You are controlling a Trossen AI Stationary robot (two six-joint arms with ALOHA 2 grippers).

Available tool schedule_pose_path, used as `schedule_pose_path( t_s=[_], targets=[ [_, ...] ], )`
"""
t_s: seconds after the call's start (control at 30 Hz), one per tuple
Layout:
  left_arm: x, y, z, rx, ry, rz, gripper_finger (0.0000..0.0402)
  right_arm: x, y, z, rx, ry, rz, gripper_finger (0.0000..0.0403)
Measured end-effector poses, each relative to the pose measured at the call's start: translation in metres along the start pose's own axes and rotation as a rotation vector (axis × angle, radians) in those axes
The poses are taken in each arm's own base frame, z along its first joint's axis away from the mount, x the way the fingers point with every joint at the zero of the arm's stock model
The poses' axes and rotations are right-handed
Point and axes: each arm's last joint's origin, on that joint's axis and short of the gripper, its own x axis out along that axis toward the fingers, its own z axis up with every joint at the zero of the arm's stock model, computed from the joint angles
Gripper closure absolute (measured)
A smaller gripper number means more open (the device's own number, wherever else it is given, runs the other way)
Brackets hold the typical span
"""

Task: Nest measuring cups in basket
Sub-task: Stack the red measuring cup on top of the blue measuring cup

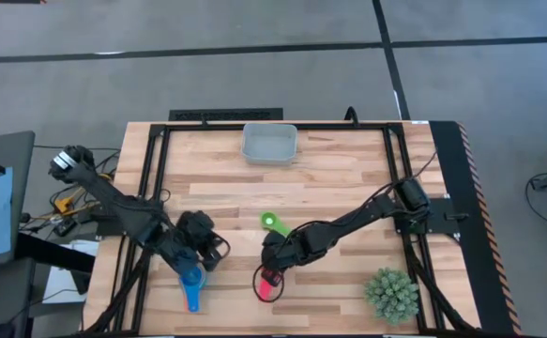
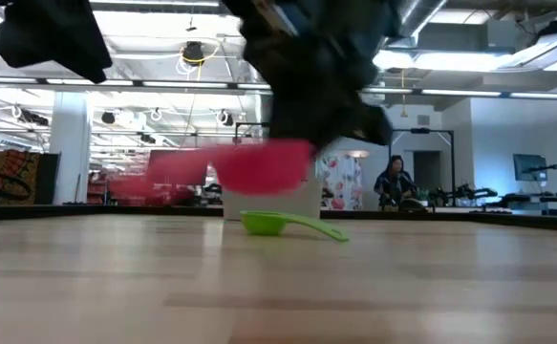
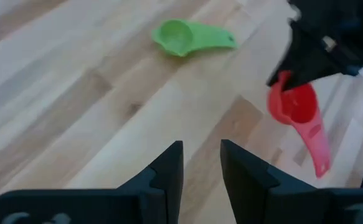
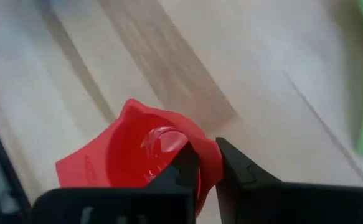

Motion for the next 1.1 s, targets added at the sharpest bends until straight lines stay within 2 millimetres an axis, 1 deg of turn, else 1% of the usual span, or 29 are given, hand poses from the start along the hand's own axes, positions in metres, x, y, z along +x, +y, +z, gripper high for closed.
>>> schedule_pose_path(
  t_s=[0.07,0.13,0.2,0.3,0.37,0.43,0.53,0.67,0.83,0.97,1.03,1.1],
  targets=[
    [0.01,-0.008,-0.004,0.023,-0.014,-0.02,0.0299,-0.007,0.006,0.008,0.009,-0.048,0.022,0.0355],
    [0.019,-0.015,-0.005,0.021,-0.029,-0.045,0.0289,-0.018,0.007,0.016,0.014,-0.072,0.015,0.0359],
    [0.024,-0.019,-0.004,0.027,-0.037,-0.073,0.0277,-0.023,0.013,0.024,0.009,-0.111,0.05,0.0366],
    [0.029,-0.024,0.001,0.028,-0.049,-0.116,0.0261,-0.03,0.017,0.028,-0.045,-0.13,0.051,0.0368],
    [0.029,-0.026,0.004,0.054,-0.066,-0.134,0.0253,-0.037,0.023,0.036,-0.081,-0.164,0.088,0.0365],
    [0.029,-0.029,0.006,0.081,-0.081,-0.164,0.0249,-0.044,0.026,0.039,-0.122,-0.172,0.092,0.0361],
    [0.029,-0.032,0.008,0.147,-0.076,-0.206,0.025,-0.049,0.031,0.042,-0.175,-0.181,0.105,0.0363],
    [0.029,-0.032,0.009,0.156,-0.077,-0.218,0.0255,-0.055,0.037,0.045,-0.209,-0.195,0.127,0.0368],
    [0.03,-0.032,0.012,0.15,-0.079,-0.219,0.026,-0.057,0.037,0.049,-0.211,-0.197,0.129,0.0358],
    [0.03,-0.031,0.013,0.136,-0.069,-0.225,0.026,-0.057,0.035,0.051,-0.169,-0.187,0.126,0.0362],
    [0.028,-0.03,0.015,0.128,-0.064,-0.226,0.026,-0.058,0.034,0.051,-0.135,-0.178,0.114,0.0365],
    [0.021,-0.03,0.019,0.115,-0.054,-0.226,0.0262,-0.058,0.032,0.051,-0.107,-0.174,0.098,0.0364]
  ],
)
